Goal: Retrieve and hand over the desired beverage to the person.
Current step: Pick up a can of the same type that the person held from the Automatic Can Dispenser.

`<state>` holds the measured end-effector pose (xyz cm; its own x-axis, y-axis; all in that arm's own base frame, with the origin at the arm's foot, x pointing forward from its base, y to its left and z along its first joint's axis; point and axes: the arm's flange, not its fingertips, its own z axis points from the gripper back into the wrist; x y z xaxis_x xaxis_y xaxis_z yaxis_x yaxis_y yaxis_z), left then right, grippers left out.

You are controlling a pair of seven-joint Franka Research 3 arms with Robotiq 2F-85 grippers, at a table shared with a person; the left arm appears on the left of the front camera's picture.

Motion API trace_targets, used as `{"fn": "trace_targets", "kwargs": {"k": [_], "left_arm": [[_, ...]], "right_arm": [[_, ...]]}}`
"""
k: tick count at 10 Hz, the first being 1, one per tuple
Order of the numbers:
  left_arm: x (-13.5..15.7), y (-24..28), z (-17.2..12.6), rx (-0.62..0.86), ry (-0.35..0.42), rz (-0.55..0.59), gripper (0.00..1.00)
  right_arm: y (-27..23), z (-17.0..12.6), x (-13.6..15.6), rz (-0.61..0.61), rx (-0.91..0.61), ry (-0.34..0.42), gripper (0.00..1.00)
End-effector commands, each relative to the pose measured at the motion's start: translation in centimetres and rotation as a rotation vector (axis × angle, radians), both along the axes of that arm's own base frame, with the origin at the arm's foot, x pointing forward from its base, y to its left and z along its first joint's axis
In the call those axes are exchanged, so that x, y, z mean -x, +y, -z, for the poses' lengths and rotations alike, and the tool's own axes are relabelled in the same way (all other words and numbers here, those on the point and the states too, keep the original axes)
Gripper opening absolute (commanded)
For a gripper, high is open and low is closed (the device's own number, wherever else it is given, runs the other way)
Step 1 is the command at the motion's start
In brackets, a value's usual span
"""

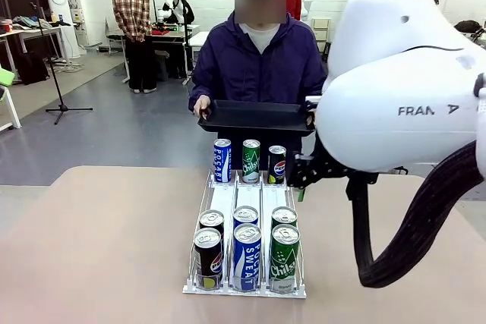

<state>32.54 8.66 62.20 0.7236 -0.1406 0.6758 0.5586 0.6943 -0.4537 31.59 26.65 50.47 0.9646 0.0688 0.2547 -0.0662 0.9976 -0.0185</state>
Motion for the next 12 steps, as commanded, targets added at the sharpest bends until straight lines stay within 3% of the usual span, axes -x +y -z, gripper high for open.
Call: {"fn": "trace_targets", "kwargs": {"k": [1,4,8,12], "left_arm": [[-0.1,0.2,0.0,0.013,-0.017,0.018,1.00],[-0.1,0.2,0.0,0.013,-0.017,0.018,1.00],[-0.1,0.2,0.0,0.013,-0.017,0.018,1.00],[-0.1,0.2,0.0,0.013,-0.017,0.018,1.00]], "right_arm": [[2.0,0.9,1.1,0.034,-0.020,0.034,1.00],[3.6,2.6,1.3,0.068,-0.023,0.061,1.00],[4.4,5.2,0.6,0.060,-0.049,0.187,1.00],[4.8,6.0,0.3,0.042,-0.046,0.220,1.00]]}}
